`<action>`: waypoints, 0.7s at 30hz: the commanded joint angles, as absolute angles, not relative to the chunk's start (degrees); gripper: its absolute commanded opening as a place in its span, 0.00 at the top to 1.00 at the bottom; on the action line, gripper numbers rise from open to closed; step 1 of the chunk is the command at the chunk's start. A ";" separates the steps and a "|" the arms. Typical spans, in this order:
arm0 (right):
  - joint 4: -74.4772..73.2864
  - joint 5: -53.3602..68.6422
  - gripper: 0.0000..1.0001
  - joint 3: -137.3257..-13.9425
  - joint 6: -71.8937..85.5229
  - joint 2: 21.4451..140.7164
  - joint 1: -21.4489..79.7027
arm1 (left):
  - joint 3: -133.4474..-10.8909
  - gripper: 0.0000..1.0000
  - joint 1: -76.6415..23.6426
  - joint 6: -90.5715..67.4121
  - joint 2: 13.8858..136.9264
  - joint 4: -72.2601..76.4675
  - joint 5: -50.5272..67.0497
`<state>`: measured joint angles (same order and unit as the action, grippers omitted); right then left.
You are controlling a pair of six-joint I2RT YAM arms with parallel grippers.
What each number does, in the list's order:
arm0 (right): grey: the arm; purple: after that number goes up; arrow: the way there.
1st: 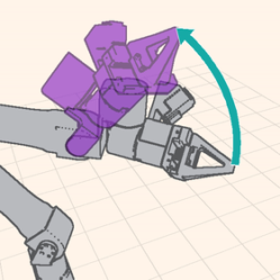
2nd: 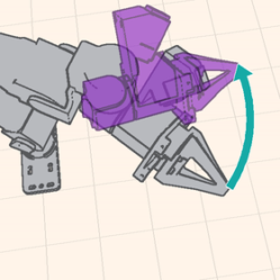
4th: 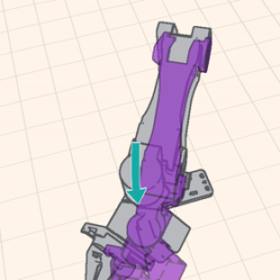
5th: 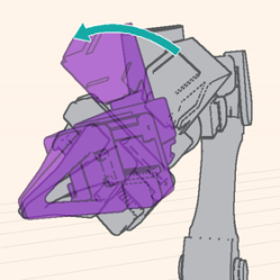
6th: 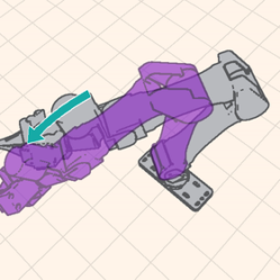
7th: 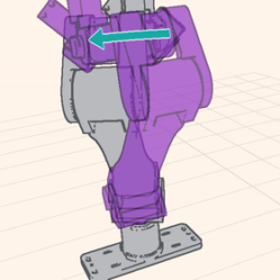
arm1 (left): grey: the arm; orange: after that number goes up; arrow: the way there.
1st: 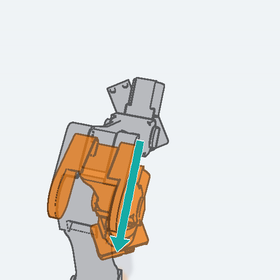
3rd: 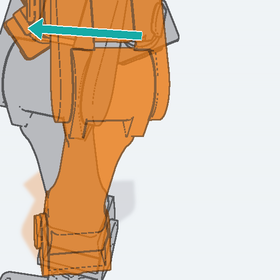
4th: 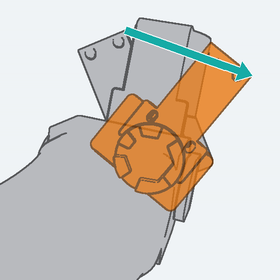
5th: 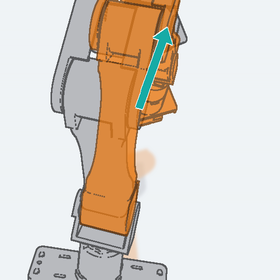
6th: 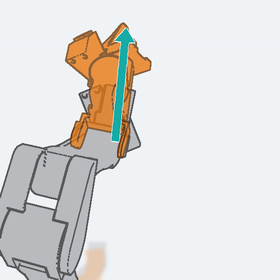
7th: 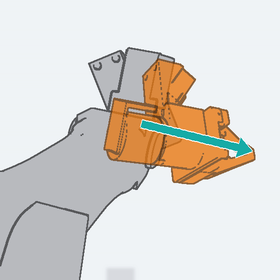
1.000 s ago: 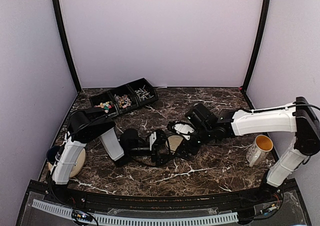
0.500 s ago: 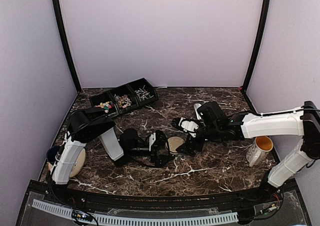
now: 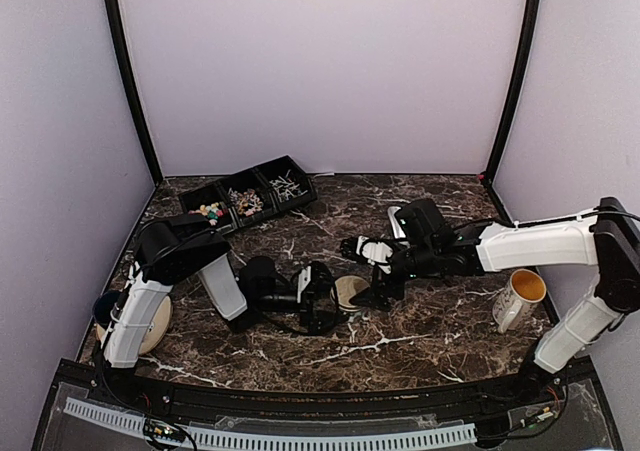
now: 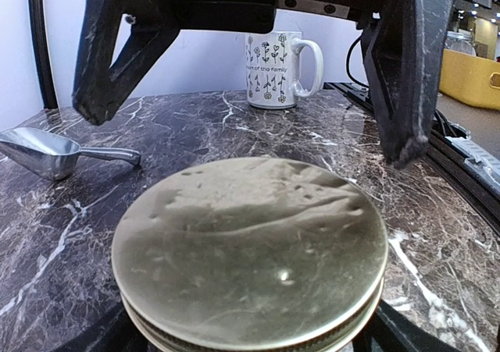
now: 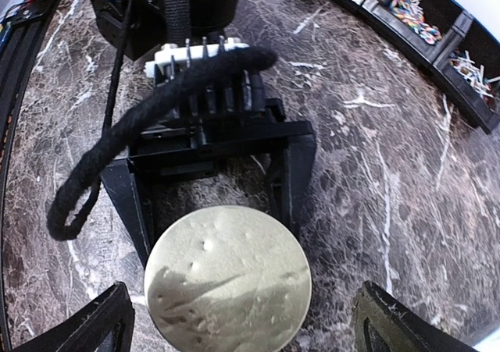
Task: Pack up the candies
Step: Screw the box lid onto the packing box.
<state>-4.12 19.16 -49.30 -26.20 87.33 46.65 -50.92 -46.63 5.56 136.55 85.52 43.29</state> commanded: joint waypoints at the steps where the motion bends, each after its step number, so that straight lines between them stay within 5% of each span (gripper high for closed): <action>1: -3.90 24.47 0.02 -52.35 -29.05 90.62 46.17 | -49.38 0.11 -46.14 8.44 140.27 78.75 45.65; 21: -6.32 31.46 0.01 -55.21 -28.80 96.58 43.86 | -49.57 0.11 -46.14 8.69 140.44 78.50 46.60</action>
<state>-6.35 29.15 -53.69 -29.47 96.05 44.42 -50.92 -46.54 5.87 136.55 85.47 44.75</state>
